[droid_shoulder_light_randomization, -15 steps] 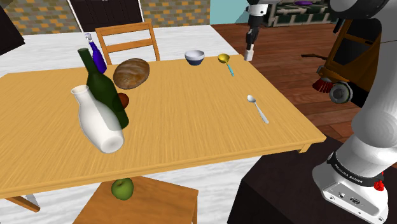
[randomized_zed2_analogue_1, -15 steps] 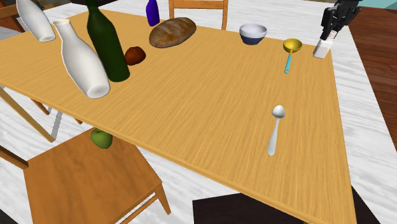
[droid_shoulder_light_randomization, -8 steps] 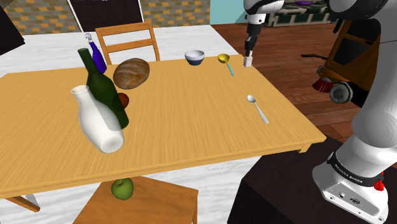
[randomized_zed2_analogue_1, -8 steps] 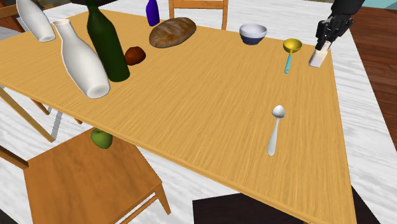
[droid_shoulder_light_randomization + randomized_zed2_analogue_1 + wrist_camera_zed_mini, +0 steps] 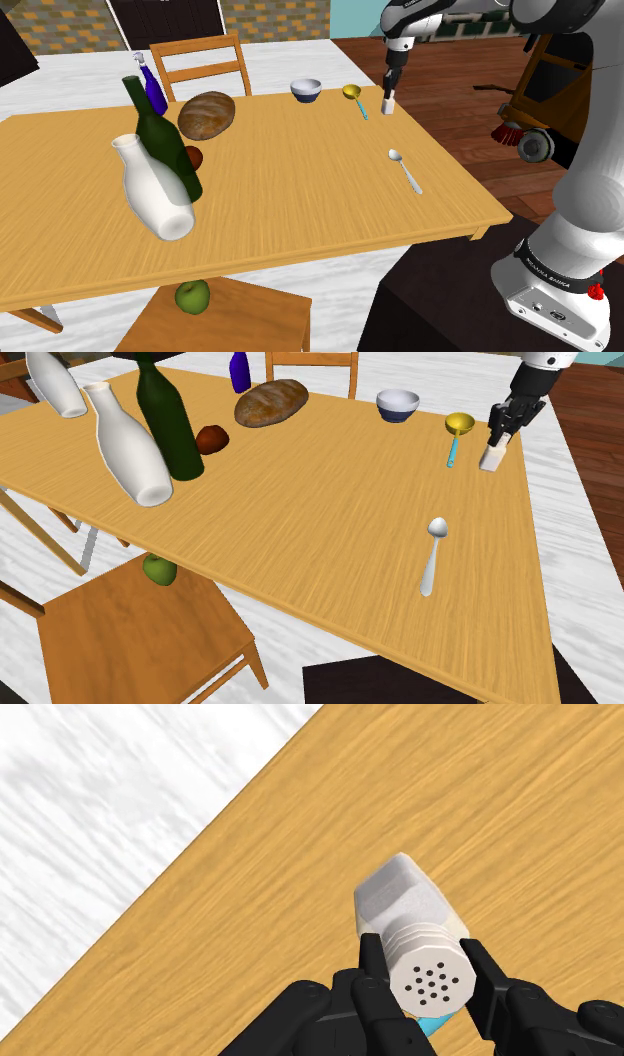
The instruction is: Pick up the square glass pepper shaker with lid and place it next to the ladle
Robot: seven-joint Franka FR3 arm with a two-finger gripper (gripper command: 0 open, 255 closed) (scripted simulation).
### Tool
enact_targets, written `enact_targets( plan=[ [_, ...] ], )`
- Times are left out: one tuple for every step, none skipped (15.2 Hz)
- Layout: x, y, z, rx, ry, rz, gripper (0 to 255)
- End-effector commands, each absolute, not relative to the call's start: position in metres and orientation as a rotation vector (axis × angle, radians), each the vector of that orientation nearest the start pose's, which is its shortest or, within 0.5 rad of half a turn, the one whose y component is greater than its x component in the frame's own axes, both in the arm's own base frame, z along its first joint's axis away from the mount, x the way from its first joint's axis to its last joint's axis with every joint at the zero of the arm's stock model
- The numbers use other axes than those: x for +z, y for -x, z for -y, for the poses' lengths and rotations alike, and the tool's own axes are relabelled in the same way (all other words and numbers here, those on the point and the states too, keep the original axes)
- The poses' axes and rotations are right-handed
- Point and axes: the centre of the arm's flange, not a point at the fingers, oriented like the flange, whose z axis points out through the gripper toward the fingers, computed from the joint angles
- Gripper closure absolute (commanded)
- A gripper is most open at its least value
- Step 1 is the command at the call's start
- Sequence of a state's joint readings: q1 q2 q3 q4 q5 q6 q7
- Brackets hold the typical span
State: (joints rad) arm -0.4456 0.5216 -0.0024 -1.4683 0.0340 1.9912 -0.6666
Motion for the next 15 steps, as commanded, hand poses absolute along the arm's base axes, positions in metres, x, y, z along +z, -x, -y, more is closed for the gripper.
enact_targets(
  plan=[
    [0.375,-0.633,0.302,-0.027,3.101,0.319,255],
    [0.375,-0.633,0.302,-0.027,3.101,0.319,255],
    [0.375,-0.633,0.302,-0.027,3.101,0.319,255],
    [0.375,-0.633,0.302,-0.027,3.101,0.319,255],
    [0.375,-0.633,0.302,-0.027,3.101,0.319,255],
    [0.375,-0.633,0.302,-0.027,3.101,0.319,255],
    [0.375,-0.633,0.302,-0.027,3.101,0.319,255],
    [0.375,-0.633,0.302,-0.027,3.101,0.319,0],
    [0.375,-0.633,0.302,-0.027,3.101,0.319,0],
    [0.375,-0.633,0.302,-0.027,3.101,0.319,0],
    [0.375,-0.633,0.302,-0.027,3.101,0.319,0],
    [0.375,-0.633,0.302,-0.027,3.101,0.319,0],
    [0.375,-0.633,0.302,-0.027,3.101,0.319,0],
    [0.388,-0.633,0.302,-0.027,3.101,0.319,0],
    [0.401,-0.633,0.302,-0.027,3.101,0.319,0]
  ],
)
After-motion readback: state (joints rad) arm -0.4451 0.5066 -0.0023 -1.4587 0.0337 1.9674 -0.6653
